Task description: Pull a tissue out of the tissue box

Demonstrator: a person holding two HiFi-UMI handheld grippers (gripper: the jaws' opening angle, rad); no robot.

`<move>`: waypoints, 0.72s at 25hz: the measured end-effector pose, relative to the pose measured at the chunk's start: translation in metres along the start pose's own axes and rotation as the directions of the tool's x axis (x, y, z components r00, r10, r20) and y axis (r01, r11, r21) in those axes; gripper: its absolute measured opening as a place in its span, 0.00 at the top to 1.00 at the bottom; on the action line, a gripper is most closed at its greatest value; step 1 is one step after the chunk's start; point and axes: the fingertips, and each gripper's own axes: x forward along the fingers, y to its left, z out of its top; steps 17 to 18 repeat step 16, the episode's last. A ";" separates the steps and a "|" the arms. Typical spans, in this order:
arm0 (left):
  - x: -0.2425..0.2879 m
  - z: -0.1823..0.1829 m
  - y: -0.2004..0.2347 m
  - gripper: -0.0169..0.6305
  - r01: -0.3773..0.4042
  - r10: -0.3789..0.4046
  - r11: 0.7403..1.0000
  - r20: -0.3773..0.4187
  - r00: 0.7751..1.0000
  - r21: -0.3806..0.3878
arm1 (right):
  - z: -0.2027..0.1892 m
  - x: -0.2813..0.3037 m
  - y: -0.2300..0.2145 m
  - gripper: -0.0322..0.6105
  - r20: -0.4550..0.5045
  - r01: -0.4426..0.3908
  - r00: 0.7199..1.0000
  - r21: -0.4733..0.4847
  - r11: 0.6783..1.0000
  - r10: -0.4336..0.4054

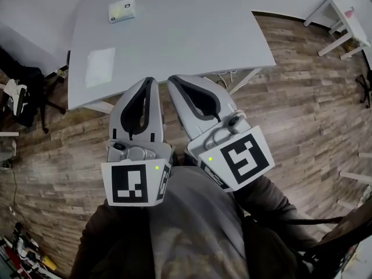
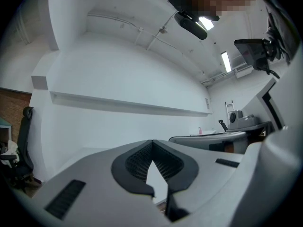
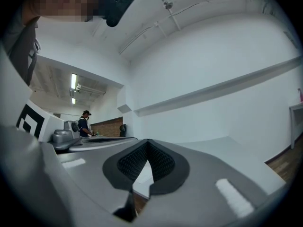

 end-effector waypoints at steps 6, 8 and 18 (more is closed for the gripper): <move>0.003 -0.002 -0.001 0.97 0.008 -0.008 1.000 -0.005 1.000 0.000 | -0.002 0.002 -0.001 0.95 -0.004 0.000 1.000 -0.006 1.000 0.000; 0.004 -0.002 -0.001 0.97 0.010 -0.010 1.000 -0.005 1.000 0.000 | -0.002 0.003 -0.002 0.95 -0.005 0.000 1.000 -0.008 1.000 0.000; 0.003 -0.003 -0.002 0.97 0.015 -0.015 1.000 -0.006 1.000 -0.002 | -0.003 0.002 -0.001 0.95 -0.008 0.003 1.000 -0.020 1.000 -0.003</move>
